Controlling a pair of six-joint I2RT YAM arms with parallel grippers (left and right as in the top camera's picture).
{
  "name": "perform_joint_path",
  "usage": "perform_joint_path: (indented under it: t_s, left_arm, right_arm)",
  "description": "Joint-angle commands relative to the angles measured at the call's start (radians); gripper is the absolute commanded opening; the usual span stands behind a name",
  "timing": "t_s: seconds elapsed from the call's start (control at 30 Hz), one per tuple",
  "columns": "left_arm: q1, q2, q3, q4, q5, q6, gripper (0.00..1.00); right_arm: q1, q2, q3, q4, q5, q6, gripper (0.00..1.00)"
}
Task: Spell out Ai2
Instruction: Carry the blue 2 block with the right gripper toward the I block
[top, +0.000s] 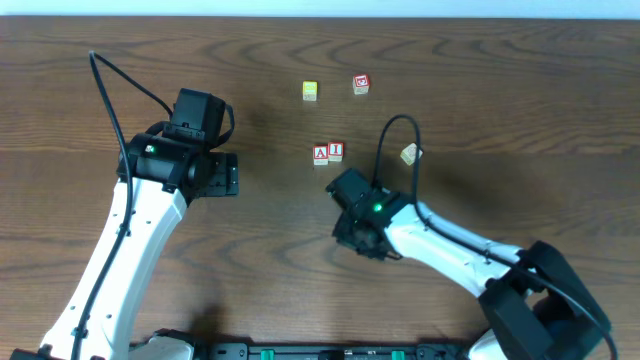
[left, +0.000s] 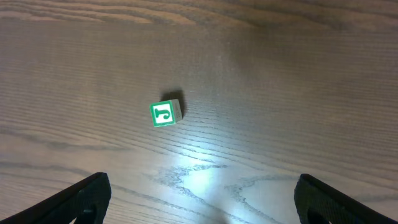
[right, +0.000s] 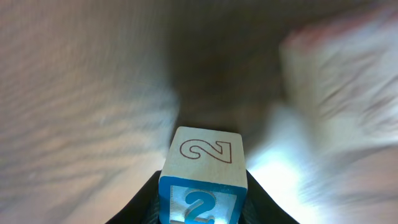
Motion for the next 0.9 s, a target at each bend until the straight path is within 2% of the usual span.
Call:
perform_joint_path:
  t_s: [0.0, 0.3, 0.43, 0.87]
  left_arm:
    - [0.003, 0.005, 0.004, -0.003, -0.002, 0.018, 0.95]
    - [0.003, 0.005, 0.004, -0.003, -0.002, 0.018, 0.95]
    - [0.003, 0.005, 0.004, -0.003, -0.002, 0.018, 0.95]
    - [0.003, 0.005, 0.004, -0.003, -0.002, 0.018, 0.95]
  right_arm:
    - [-0.059, 0.004, 0.066, -0.024, 0.113, -0.198, 0.25]
    - [-0.223, 0.009, 0.222, -0.096, 0.186, -0.468, 0.23]
    - [-0.279, 0.073, 0.304, -0.097, 0.180, -0.560, 0.21]
    - [-0.275, 0.298, 0.512, -0.131, 0.126, -0.652, 0.23]
